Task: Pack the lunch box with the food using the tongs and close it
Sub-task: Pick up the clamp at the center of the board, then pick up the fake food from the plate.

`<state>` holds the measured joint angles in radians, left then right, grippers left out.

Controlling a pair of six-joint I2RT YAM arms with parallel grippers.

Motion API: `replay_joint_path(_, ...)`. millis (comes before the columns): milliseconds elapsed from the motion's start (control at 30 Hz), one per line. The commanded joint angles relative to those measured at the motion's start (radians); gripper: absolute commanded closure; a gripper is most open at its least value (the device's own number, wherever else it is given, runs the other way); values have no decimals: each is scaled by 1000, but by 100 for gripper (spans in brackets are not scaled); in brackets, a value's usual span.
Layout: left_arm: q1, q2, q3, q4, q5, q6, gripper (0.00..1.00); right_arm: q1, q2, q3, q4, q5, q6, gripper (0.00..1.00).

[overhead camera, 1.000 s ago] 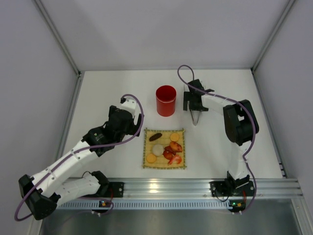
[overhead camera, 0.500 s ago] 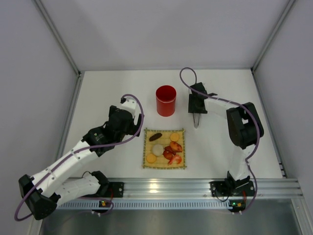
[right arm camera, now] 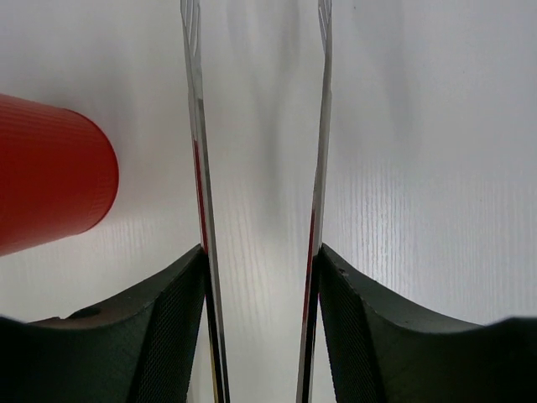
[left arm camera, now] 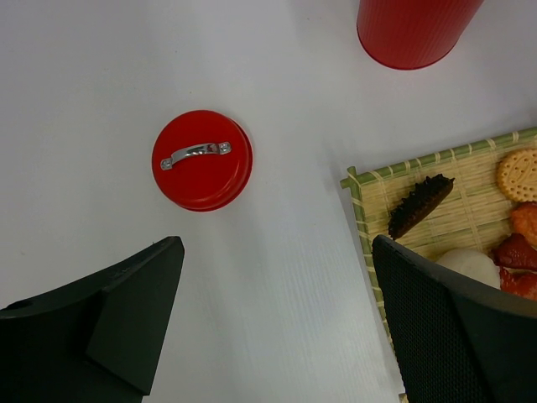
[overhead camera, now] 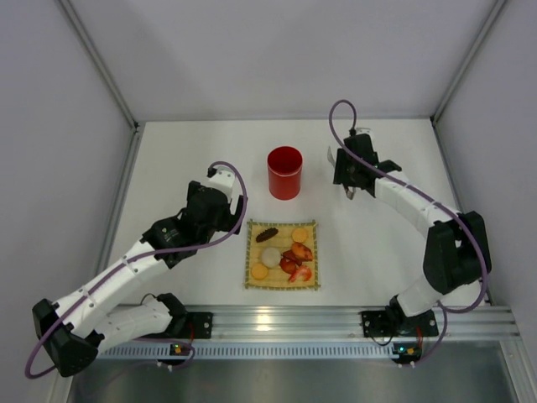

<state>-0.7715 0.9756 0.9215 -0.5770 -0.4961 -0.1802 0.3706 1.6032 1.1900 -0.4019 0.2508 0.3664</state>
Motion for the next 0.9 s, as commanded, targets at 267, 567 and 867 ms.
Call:
replay_joint_path(267, 0, 9, 0, 14, -4, -1, 1, 56, -332, -115, -107, -5, 0, 56)
replay_joint_path(567, 0, 18, 31, -60, -28, -53, 1, 186, -685, -230, -251, -68, 64, 58)
replay_joint_path(867, 0, -69, 8, -119, -62, -88, 1, 405, -887, -308, -325, -107, 166, 63)
